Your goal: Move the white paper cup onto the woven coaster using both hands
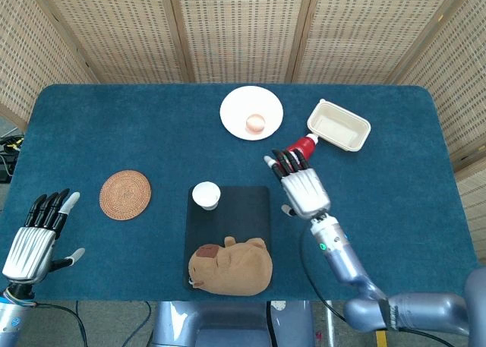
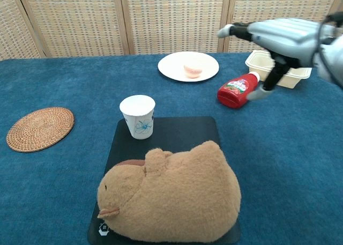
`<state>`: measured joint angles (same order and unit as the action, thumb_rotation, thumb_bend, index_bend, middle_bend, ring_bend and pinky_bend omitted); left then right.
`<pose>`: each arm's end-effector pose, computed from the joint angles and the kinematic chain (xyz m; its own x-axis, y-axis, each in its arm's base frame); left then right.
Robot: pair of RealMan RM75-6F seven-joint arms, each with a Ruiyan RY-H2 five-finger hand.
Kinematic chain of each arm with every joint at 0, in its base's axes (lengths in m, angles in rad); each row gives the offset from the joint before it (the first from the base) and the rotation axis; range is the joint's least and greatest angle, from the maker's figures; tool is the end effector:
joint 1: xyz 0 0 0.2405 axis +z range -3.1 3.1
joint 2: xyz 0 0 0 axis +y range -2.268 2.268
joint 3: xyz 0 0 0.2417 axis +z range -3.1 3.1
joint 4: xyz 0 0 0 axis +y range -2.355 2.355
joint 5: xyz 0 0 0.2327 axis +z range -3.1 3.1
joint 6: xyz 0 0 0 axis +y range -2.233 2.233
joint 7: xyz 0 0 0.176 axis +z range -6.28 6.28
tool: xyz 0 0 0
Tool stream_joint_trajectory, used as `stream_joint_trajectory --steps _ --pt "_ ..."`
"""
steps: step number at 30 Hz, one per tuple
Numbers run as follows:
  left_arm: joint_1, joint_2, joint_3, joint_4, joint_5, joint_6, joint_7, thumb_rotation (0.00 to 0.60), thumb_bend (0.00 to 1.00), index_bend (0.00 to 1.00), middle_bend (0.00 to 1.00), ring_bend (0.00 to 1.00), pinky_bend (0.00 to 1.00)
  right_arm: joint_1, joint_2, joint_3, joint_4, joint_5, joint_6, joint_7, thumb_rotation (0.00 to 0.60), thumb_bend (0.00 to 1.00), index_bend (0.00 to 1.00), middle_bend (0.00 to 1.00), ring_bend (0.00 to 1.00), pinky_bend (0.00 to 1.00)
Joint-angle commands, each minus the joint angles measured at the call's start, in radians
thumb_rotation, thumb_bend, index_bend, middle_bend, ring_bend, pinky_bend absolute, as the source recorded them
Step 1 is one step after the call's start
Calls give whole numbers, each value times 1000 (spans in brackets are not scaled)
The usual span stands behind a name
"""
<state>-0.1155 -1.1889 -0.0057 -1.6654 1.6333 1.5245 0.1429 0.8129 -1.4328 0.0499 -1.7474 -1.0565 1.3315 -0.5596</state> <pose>-0.2594 0.2081 0.0974 0.4201 -0.0174 0.9073 0.8926 -0.1721 -0.4166 -0.0960 -0.3384 0.0040 0.5143 -0.0267 0.8572 -0.8007 -0.3728 0.4688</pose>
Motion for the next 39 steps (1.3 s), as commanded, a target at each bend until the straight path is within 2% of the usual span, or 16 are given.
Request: stream_joint_trajectory --steps 1,8,12,18,27,33,39 --pt "-1 -2 1 -1 0 -3 6 600 162 0 0 0 0 -167 64 -133 0 -187 150 149 600 50 36 0 0 0" --pt "-9 -7 -1 2 -13 -24 12 600 160 0 0 0 0 -323 73 -214 107 -326 282 269 600 49 34 0 0 0" --pt "-18 -15 0 -1 -11 -39 23 600 158 0 0 0 0 -401 72 -230 182 -364 319 349 600 49 34 0 0 0" --pt "-63 -14 -14 -27 -14 -99 33 600 154 0 0 0 0 -456 75 -210 245 -391 324 422 600 51 34 0 0 0" --pt "-190 70 -99 -129 -73 -248 36 600 155 0 0 0 0 -484 87 -172 257 -423 298 460 600 49 34 0 0 0" --pt "-297 116 -163 -166 -168 -394 25 600 159 0 0 0 0 -503 95 -145 257 -437 286 476 600 50 34 0 0 0" --pt "-402 134 -201 -183 -299 -545 99 600 181 0 0 0 0 -520 99 -122 262 -452 275 484 600 51 34 0 0 0"
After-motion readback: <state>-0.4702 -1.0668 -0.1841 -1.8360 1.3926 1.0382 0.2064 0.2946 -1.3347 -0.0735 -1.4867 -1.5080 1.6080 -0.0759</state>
